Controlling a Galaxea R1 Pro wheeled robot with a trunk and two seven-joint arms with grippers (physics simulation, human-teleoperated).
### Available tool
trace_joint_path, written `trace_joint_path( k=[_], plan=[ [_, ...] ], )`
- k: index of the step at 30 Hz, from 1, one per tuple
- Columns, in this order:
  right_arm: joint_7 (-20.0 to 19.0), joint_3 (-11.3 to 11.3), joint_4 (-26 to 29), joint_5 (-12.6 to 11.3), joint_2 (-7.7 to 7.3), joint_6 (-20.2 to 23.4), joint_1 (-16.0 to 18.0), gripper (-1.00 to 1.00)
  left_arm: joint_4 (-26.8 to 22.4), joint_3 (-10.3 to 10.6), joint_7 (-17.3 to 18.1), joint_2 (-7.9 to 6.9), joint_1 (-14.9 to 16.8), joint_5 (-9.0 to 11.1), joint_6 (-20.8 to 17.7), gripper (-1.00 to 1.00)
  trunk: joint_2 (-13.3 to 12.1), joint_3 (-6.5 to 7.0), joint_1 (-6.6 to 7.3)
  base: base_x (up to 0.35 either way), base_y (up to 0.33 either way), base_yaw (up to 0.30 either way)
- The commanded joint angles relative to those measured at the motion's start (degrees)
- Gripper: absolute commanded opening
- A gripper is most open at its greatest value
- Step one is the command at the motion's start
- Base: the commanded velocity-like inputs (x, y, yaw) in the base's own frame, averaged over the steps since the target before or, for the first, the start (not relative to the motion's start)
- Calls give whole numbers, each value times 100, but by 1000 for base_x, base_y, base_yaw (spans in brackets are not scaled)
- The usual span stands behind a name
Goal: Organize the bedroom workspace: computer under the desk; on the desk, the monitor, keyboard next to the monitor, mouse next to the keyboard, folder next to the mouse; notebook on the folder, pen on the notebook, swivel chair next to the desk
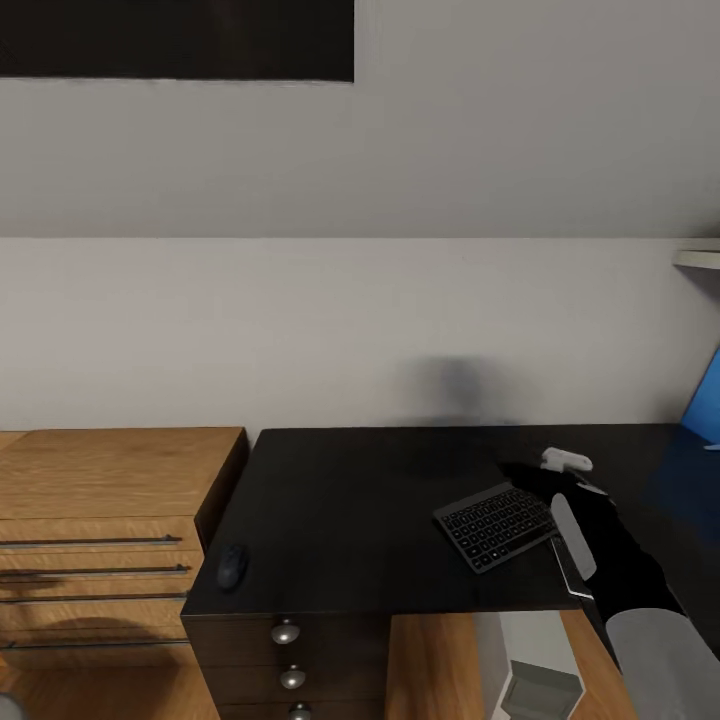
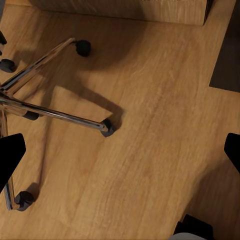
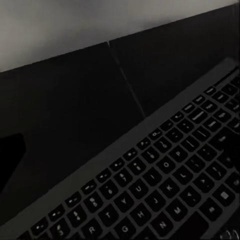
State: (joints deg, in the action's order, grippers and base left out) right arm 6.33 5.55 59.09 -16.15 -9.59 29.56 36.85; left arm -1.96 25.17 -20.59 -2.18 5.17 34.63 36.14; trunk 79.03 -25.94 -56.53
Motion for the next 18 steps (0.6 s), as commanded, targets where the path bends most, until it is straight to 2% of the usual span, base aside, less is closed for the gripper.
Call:
trace_joint_path(
  k=[1, 4, 7, 18],
  plan=[
    [47, 76, -125, -64, -1, -42, 11, 100, -6, 49, -46, -3, 1, 4, -2, 100, 4, -6, 0, 0, 0, 0],
    [50, 289, -693, -72, -8, -311, 87, 100, -6, 49, -38, -7, 1, 7, -2, 100, 4, -6, 0, 0, 0, 0],
    [57, 401, -1023, -77, -12, -472, 190, 100, -6, 49, -36, -9, 1, 8, -2, 100, 4, -6, 0, 0, 0, 0],
    [89, 883, -1379, -114, -11, -629, 332, 100, -6, 49, -33, -10, 1, 5, -2, 100, 4, -6, 0, 0, 0, 0]
  ],
)
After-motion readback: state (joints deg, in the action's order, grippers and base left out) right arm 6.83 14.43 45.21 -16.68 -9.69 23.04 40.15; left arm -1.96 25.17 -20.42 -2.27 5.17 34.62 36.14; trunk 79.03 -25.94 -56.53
